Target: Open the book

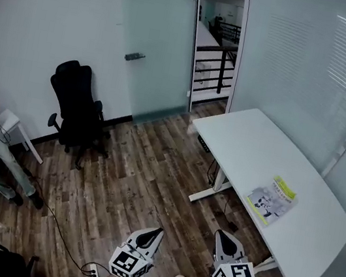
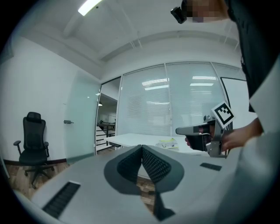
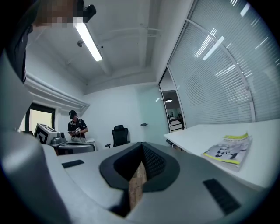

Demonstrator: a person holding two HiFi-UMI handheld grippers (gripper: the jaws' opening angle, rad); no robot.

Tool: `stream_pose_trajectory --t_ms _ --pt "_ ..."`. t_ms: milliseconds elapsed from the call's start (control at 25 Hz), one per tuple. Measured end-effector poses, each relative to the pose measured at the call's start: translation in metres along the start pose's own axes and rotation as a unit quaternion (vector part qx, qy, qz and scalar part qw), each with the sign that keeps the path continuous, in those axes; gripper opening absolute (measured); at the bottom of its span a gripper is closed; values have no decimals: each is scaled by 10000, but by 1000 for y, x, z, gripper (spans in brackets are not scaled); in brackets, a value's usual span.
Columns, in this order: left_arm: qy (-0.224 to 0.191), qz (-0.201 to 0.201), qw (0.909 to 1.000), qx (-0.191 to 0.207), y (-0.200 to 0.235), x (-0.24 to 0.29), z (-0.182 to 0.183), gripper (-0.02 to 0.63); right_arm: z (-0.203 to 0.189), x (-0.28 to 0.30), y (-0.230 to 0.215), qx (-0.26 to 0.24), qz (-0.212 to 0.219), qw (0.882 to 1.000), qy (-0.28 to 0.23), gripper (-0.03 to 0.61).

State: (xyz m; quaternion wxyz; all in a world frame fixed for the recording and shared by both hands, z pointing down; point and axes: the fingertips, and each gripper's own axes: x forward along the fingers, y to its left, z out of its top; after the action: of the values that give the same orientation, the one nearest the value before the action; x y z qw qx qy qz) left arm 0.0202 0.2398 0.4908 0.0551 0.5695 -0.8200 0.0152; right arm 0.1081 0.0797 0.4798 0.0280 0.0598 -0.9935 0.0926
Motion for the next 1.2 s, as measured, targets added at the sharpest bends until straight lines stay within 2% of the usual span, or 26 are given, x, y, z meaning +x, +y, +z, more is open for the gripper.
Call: stream_pose_trajectory --t_ms 80,160,280,600,840,1000,1200 --pt "137 3 9998 -162 1 21 2 15 -1 11 -15 26 7 10000 10 5" --pt "29 -110 9996 -272 -1 41 17 15 1 18 -29 -1 -11 10000 -12 5" --pt "-252 -177 9995 -82 1 68 39 15 10 31 -47 -92 -24 9999 -74 5" --pt "-121 -130 9996 -212 5 131 38 15 33 50 -103 -390 -72 9990 -227 5" --pt "-226 -149 9996 -89 0 159 44 15 41 54 -127 -525 -102 9985 -142 5" --pt "-68 -219 9996 -193 2 172 35 15 41 56 -137 -619 -166 9979 -86 5" --pt "265 -512 9979 -308 1 197 28 15 38 65 -135 -1118 -298 9933 -37 5"
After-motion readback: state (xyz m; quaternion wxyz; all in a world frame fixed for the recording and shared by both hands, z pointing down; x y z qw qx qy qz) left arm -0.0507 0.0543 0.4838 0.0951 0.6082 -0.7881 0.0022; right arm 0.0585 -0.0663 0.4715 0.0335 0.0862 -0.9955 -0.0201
